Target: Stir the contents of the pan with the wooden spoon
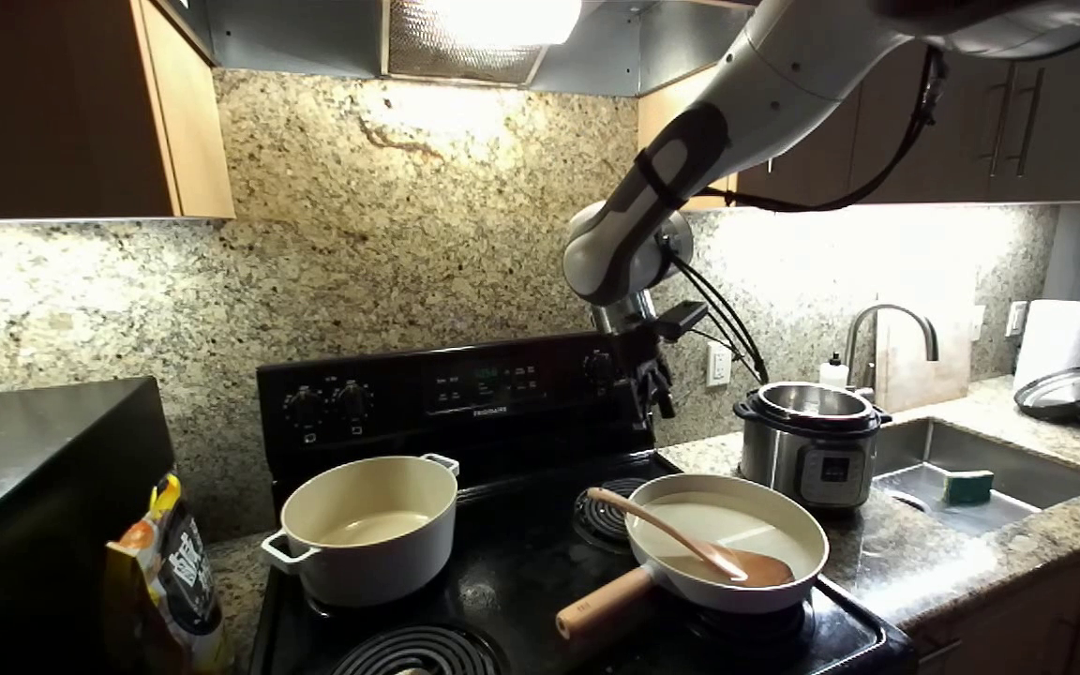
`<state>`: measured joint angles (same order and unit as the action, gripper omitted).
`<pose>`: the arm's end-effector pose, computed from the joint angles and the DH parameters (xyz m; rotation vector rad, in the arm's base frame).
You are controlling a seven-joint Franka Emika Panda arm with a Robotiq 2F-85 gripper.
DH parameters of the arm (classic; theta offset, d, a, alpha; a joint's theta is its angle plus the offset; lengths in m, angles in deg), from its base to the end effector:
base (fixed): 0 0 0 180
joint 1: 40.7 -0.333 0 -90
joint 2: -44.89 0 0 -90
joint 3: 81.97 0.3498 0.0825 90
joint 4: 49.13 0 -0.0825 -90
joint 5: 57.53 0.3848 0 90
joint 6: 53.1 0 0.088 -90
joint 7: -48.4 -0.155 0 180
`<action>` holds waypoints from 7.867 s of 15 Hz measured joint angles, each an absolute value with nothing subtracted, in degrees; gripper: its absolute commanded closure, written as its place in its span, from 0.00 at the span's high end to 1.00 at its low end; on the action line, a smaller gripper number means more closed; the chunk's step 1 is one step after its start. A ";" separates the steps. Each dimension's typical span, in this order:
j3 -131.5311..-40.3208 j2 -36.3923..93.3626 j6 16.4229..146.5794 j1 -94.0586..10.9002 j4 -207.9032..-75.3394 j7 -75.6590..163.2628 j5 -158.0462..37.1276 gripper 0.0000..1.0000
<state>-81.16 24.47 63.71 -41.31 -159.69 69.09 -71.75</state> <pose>0.5937 -0.0098 0.2723 2.8547 0.7679 -0.4111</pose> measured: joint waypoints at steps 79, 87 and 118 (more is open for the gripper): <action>-46.94 15.36 143.78 -4.48 -180.11 76.98 -64.94 0.10; -47.45 14.67 143.37 1.56 -178.84 75.99 -64.74 0.10; -51.18 16.35 126.67 1.59 -179.69 75.22 -64.64 0.10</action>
